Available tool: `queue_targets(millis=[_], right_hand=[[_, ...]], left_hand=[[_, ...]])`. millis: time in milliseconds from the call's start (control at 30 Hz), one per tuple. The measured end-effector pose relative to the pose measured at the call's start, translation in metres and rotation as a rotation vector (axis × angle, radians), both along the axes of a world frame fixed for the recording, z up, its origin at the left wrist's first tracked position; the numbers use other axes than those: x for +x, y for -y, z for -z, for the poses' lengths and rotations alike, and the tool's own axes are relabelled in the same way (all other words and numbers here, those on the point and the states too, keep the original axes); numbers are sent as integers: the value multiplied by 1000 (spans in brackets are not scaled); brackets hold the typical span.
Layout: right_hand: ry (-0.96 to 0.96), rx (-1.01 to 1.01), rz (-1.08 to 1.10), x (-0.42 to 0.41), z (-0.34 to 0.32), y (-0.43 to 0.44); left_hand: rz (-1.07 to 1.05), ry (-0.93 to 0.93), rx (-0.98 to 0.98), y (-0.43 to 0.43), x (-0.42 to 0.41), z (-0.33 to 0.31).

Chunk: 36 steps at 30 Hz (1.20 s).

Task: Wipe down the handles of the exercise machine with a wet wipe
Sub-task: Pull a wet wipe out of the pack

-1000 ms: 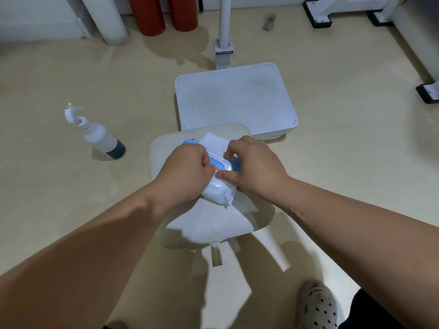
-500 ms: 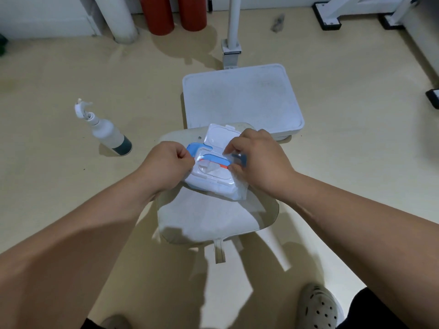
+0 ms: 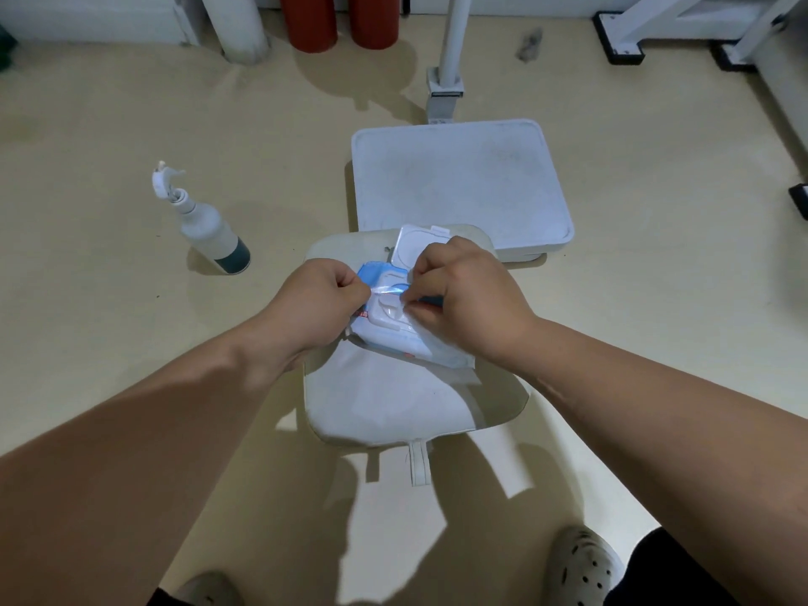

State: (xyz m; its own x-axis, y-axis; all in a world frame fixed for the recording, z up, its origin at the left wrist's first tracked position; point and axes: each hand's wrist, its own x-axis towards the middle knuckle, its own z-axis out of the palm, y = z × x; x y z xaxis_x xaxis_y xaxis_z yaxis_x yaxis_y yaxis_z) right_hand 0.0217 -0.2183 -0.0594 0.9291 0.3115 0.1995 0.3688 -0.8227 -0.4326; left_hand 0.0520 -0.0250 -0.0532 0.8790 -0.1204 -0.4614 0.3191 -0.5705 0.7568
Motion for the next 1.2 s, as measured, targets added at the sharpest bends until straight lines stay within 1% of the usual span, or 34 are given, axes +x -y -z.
queue_targets(millis=[133,233,467,533,600,633,700,800,833,900,967,1000,1100,1200], right_hand=[[8,-36,-44,-2,2,2],[-85,43,-1,0,-4,6],[-372,372,211,3,-24,18],[-465,554,287,3,-28,19],[-558,816,362,4,-33,21],[-579,884,381,5,-35,22],[-577,880,387,4,-35,21],[-529,752,416,2,-37,18],[-513,703,431,2,-39,17],[-494,664,436,3,-46,15],[-499,725,430,3,-54,13],[-502,773,429,4,-58,13],[-486,931,440,7,-73,16],[-460,1008,407,8,-88,21]], left_hand=[[-2,-12,-11,1,1,-3],[9,-1,1,3,1,-3],[25,19,37,7,-2,-4],[30,21,50,8,-3,-5],[32,21,56,9,-6,-5],[33,23,56,9,-7,-5],[36,37,58,9,-8,-3],[42,77,53,10,-9,-3],[70,91,66,11,-10,-4],[232,167,176,12,-14,-8],[397,277,298,13,-20,-10],[433,322,344,14,-22,-10],[444,403,464,17,-27,-6],[421,405,481,21,-30,-4]])
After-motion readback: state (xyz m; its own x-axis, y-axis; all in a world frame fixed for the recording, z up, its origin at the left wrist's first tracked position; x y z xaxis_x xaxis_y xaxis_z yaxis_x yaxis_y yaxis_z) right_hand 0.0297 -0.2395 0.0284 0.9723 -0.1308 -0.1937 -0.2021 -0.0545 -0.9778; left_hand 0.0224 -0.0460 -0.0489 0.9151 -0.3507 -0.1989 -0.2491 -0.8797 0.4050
